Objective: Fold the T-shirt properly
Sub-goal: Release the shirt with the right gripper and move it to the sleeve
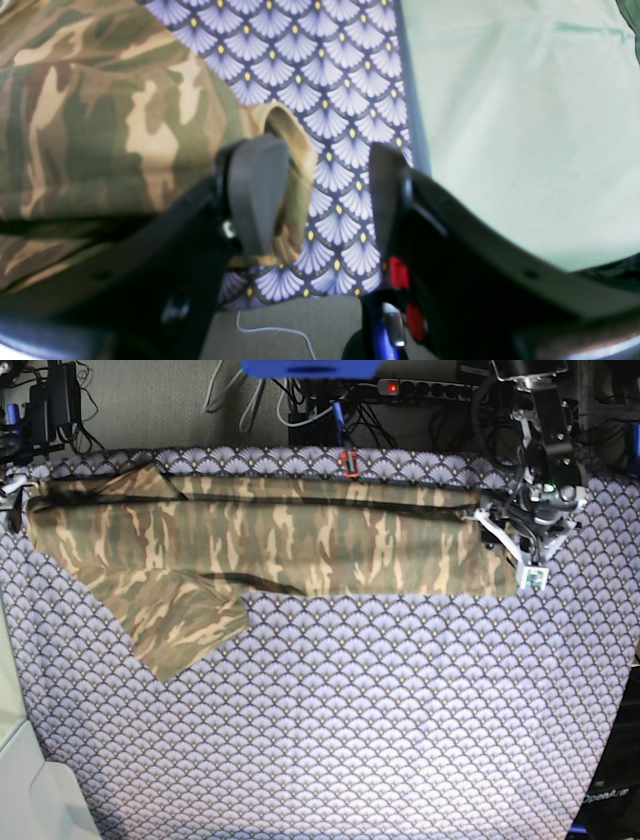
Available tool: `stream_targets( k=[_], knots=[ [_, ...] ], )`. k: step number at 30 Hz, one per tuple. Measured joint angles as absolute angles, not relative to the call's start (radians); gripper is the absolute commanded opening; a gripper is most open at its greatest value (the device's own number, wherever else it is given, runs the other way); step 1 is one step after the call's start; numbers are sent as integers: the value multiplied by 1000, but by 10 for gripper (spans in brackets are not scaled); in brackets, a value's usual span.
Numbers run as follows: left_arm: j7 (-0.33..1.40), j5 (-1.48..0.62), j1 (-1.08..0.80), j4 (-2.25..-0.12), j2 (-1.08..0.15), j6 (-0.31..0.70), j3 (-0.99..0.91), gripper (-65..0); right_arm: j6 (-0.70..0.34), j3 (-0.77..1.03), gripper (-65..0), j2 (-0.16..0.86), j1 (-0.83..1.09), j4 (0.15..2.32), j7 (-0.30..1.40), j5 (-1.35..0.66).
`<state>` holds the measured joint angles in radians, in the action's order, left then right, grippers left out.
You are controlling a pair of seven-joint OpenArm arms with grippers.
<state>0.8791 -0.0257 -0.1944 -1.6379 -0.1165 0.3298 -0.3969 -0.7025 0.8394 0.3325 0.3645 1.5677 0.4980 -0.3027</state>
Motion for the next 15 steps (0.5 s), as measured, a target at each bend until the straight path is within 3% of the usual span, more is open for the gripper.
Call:
stream_targets(
  k=[9, 15],
  knots=[
    [875, -31, -217, -1643, -141, 337, -397, -318, -699, 916, -336, 370, 260, 1569, 508, -294],
    [871, -38, -221, -1644, -141, 337, -397, -318, -704, 662, -336, 453, 113, 1543, 668, -304]
  ],
)
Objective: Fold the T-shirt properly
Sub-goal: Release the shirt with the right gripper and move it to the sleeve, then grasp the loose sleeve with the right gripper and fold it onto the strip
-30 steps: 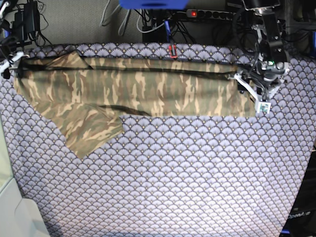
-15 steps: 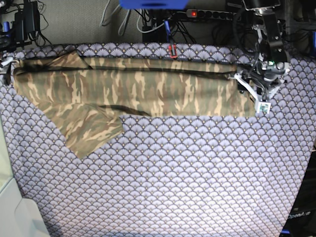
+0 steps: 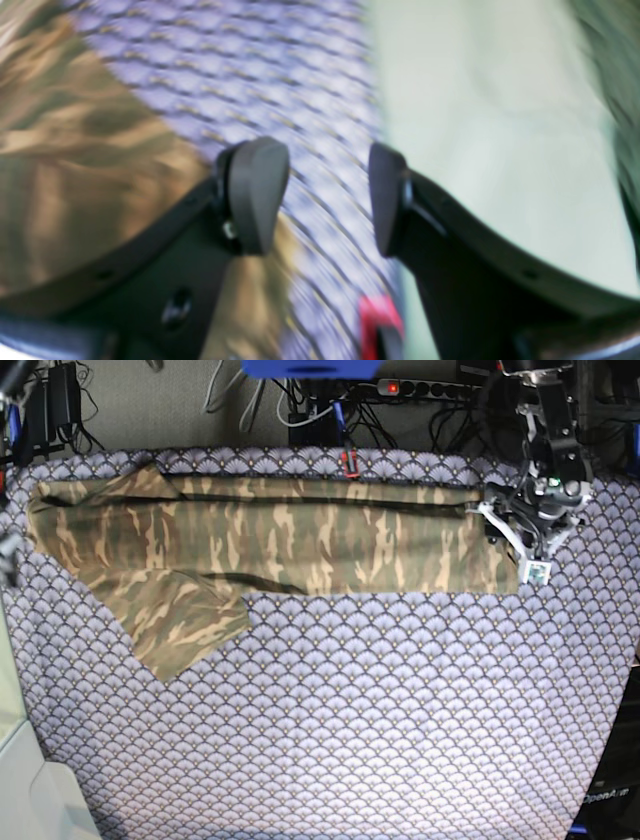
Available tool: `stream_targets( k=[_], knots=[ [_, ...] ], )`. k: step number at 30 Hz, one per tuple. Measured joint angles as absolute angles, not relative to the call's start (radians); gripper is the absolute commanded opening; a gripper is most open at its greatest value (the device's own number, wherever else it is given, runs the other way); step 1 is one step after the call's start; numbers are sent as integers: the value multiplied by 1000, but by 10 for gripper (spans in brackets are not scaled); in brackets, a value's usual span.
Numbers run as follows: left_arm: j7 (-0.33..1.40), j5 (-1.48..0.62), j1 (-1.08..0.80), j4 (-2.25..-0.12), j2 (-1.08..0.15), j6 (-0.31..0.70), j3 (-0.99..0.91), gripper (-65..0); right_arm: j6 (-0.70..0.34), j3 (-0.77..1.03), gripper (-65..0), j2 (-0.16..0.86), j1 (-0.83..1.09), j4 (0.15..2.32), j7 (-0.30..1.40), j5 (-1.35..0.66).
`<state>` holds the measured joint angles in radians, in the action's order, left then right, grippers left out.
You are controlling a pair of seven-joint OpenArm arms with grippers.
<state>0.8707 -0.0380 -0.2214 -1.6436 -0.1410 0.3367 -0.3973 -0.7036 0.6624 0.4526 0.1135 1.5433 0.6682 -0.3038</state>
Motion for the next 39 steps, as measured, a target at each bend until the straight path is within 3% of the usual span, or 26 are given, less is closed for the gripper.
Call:
stream_targets(
  k=[8, 16, 29, 39],
  knots=[
    [871, -35, -221, -1644, -136, 336, -395, -318, -701, 339, -337, 474, -197, 1292, 766, -299],
    [871, -34, -221, -1645, -136, 336, -395, -318, -699, 124, -336, 467, -352, 1119, 760, -299],
    [871, -29, -218, -1645, -119, 329, -398, -318, -699, 9, -336, 448, -501, 808, 599, -297],
    [871, -27, -215, -1645, -119, 329, -395, -318, -698, -25, -336, 430, -511, 789, 579, -295]
  ],
)
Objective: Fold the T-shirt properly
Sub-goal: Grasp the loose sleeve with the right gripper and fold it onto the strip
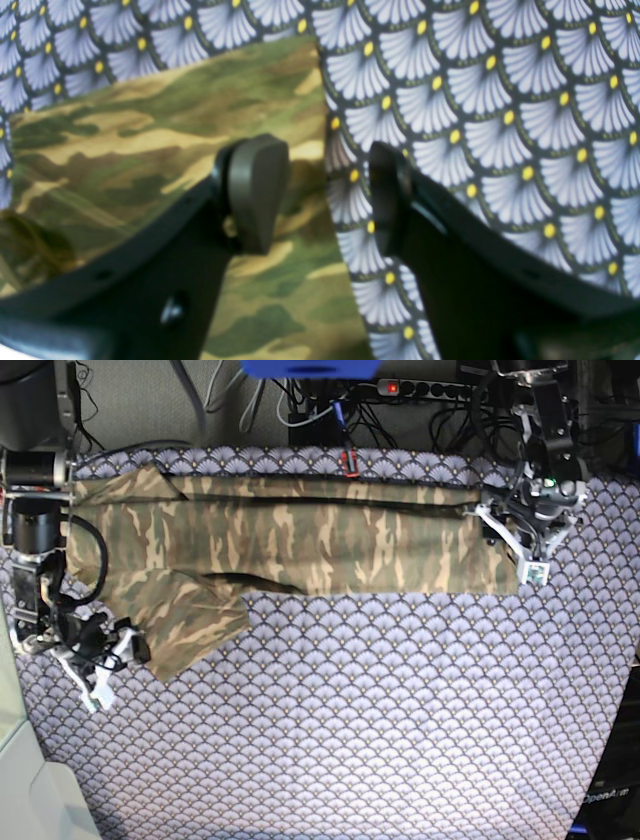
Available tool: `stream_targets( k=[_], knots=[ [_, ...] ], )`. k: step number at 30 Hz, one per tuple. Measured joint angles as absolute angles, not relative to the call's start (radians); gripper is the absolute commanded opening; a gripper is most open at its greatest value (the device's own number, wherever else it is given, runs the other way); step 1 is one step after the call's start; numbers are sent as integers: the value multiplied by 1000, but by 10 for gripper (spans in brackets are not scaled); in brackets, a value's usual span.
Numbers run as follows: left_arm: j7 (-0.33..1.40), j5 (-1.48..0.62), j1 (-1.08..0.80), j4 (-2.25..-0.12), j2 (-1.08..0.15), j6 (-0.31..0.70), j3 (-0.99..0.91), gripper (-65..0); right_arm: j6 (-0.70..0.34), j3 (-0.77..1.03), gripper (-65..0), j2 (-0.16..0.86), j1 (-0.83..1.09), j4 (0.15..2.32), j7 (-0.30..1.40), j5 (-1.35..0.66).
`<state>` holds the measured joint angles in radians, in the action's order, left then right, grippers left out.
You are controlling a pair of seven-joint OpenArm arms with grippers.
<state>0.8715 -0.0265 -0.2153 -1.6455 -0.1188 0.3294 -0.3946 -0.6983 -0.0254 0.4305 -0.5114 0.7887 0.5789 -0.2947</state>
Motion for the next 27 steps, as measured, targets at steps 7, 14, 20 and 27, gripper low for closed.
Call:
stream_targets(
  k=[7, 14, 20, 27],
  knots=[
    [871, -27, -215, -1645, -119, 329, -395, -318, -699, -30, -340, 429, -500, 786, 579, -295],
    [871, -27, -215, -1645, -119, 329, -395, -318, -698, -85, -526, 426, -500, 786, 580, -295],
    [871, -27, -215, -1645, -119, 329, -395, -318, -699, -88, -650, 426, -501, 787, 587, -295],
    [872, -26, -214, -1645, -118, 329, -391, -318, -694, -86, -650, 451, -458, 918, 597, -302]
  ],
)
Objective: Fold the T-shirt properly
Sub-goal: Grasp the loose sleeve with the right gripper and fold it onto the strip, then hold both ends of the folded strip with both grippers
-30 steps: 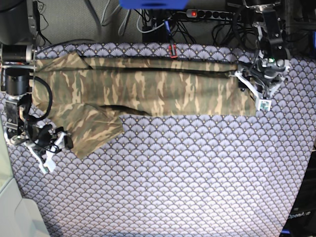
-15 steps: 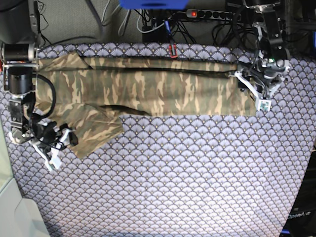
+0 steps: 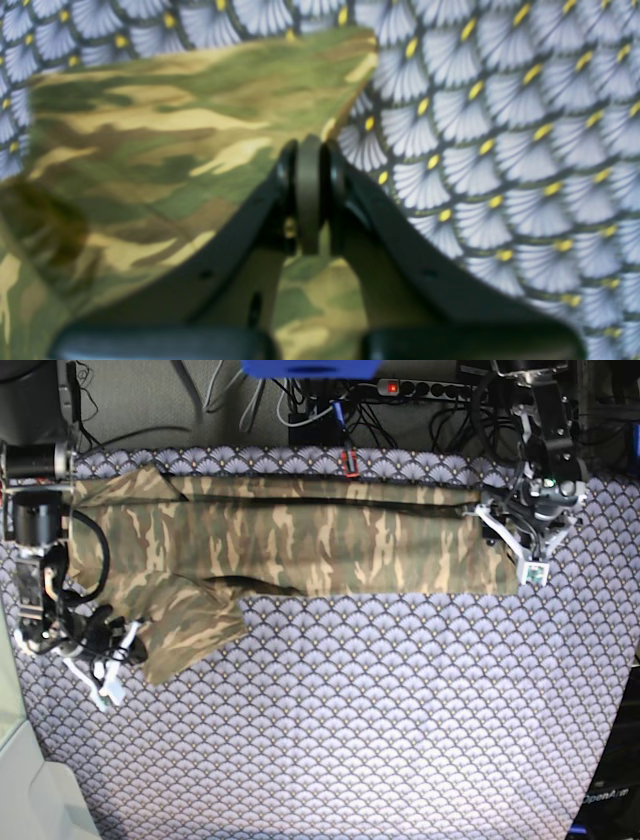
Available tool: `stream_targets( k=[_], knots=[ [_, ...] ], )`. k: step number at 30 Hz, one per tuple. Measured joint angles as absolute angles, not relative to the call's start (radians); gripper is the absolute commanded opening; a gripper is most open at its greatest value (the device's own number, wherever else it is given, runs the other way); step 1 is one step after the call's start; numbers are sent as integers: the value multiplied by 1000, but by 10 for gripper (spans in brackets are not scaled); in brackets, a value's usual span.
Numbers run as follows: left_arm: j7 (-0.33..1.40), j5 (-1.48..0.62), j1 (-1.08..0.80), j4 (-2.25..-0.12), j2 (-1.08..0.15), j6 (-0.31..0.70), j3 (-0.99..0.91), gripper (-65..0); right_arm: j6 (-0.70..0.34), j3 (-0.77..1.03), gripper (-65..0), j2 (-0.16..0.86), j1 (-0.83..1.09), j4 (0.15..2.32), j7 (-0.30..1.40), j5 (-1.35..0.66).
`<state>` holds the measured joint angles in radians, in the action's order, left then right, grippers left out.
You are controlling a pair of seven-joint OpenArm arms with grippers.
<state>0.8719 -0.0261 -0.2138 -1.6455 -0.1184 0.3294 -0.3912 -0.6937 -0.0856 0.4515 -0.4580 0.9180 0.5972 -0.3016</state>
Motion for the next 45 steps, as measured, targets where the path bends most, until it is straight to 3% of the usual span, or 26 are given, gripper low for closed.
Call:
stream_targets(
  k=[8, 16, 21, 29, 38, 45],
  knots=[
    [875, -27, -213, -1645, -118, 329, -391, -318, -701, -66, -650, 480, -230, 1378, 729, -304],
    [875, -26, -212, -1644, -118, 329, -391, -318, -702, 204, -650, 454, -21, 1687, 787, -303],
    [875, -26, -212, -1644, -118, 329, -391, -318, -700, 285, -650, 453, 100, 1794, 802, -304],
    [874, -27, -211, -1642, -119, 329, -391, -318, -702, 403, -650, 366, 257, 1927, 799, -310],
    [867, -30, -216, -1642, -125, 330, -390, -318, -703, 575, -650, 276, 316, 1937, 801, -311],
    [863, -35, -221, -1642, -139, 337, -386, -318, -702, 606, -650, 271, 385, 1937, 796, -310]
  ],
)
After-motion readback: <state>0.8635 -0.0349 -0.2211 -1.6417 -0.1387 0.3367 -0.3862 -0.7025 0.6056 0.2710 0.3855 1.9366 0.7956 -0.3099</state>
